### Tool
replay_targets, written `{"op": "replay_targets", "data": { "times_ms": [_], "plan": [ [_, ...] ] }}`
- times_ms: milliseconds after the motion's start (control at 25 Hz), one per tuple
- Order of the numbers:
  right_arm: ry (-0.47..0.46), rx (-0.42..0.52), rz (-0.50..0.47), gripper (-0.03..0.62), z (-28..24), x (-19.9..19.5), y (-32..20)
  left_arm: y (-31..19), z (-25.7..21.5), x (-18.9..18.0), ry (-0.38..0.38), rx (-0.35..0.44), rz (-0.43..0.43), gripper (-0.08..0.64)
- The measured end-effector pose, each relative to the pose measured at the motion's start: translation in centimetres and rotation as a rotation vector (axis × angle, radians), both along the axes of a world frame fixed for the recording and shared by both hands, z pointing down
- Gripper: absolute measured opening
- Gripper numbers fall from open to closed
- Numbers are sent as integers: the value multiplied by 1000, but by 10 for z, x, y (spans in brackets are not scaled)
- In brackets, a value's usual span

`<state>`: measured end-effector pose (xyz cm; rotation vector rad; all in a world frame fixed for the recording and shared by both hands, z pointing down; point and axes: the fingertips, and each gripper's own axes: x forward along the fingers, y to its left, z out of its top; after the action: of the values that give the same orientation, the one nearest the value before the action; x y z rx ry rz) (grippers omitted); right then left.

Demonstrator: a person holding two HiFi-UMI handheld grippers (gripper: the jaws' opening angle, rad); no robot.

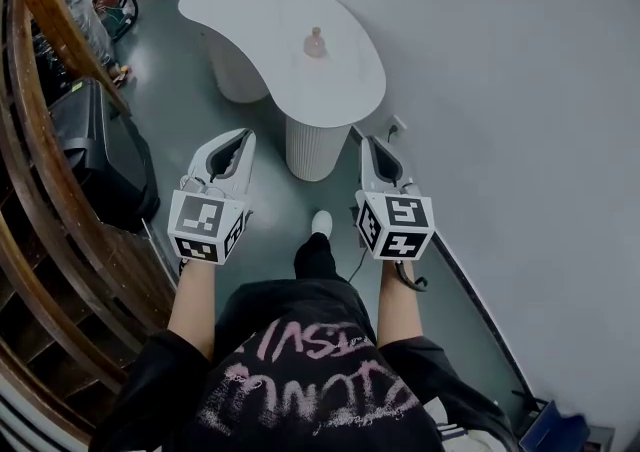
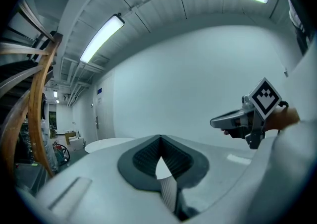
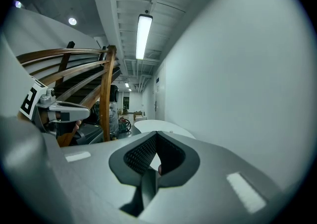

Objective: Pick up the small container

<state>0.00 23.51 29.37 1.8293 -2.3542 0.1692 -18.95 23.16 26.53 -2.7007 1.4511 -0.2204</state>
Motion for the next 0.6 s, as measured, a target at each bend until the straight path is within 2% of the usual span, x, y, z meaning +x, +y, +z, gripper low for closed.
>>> {"op": "replay_targets", "data": {
  "times_ms": [160, 600],
  "plan": [
    [-9, -1, -6, 11, 5, 3, -19, -16, 2, 7, -27, 10, 13, 0],
    [4, 3, -33, 11, 0, 10, -73, -69, 3, 11, -4, 2, -30, 0]
  ]
}}
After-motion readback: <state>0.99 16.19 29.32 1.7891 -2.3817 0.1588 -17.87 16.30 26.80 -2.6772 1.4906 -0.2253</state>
